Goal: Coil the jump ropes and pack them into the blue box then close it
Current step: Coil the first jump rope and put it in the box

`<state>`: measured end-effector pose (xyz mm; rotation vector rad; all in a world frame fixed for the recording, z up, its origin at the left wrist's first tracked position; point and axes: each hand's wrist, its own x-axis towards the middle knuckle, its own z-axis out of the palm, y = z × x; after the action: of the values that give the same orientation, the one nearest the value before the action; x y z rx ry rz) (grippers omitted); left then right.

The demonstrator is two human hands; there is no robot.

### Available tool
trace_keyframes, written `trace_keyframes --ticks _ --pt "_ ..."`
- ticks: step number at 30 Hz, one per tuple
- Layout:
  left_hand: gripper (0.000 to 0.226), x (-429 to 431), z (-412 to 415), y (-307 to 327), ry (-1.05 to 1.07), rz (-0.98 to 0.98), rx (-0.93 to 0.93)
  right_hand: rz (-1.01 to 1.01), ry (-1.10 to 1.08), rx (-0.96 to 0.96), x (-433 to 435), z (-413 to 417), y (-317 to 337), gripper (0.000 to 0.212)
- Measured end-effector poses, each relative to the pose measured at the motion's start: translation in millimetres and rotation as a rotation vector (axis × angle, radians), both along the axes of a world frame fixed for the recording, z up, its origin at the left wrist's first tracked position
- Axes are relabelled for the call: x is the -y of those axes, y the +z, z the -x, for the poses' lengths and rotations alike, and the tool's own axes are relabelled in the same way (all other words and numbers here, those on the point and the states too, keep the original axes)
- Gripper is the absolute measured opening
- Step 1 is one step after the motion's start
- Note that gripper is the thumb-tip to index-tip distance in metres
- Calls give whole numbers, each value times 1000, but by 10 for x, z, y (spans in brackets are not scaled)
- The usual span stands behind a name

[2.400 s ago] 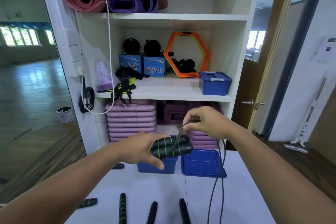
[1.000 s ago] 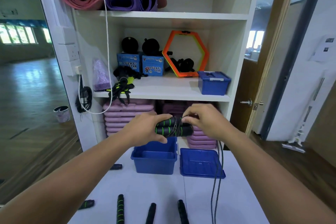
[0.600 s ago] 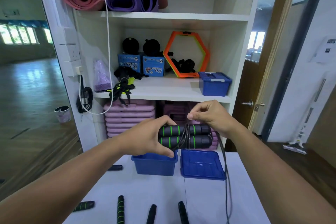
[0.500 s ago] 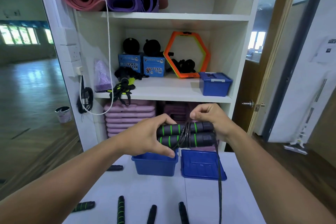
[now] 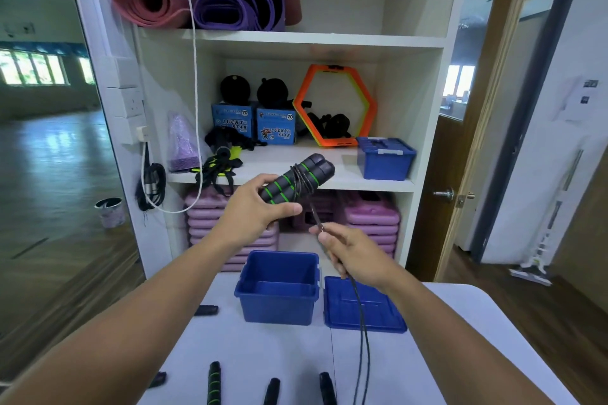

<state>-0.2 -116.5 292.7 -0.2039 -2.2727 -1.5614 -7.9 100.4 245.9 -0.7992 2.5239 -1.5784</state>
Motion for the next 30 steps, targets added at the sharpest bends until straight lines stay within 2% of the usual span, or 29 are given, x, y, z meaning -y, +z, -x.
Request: trace_keyframes --ticks 3,6,11,16,18,21,26,30 --pt "58 -28 114 -26 105 250 20 -235 -35 -141 21 23 58 26" --pt "65 -105 122 -35 110 425 41 -459 -35 -290 -30 33 130 27" --pt "73 -202 57 -77 82 763 73 -593 -57 -415 -60 -43 378 24" --pt "66 -251 -102 -4 -78 881 92 -633 -46 -522 -129 -128 708 22" --pt "64 -285 -201 47 -139 919 85 -608 -14 -500 -154 -178 854 20" --pt "60 -295 -336 112 -218 919 61 -460 -16 -375 -222 -219 1032 16" --pt "59 -257 -562 194 -332 874 42 -183 50 -221 -307 -163 1059 34" --pt "58 -215 -688 233 -434 745 35 -44 134 -61 -347 -89 928 44"
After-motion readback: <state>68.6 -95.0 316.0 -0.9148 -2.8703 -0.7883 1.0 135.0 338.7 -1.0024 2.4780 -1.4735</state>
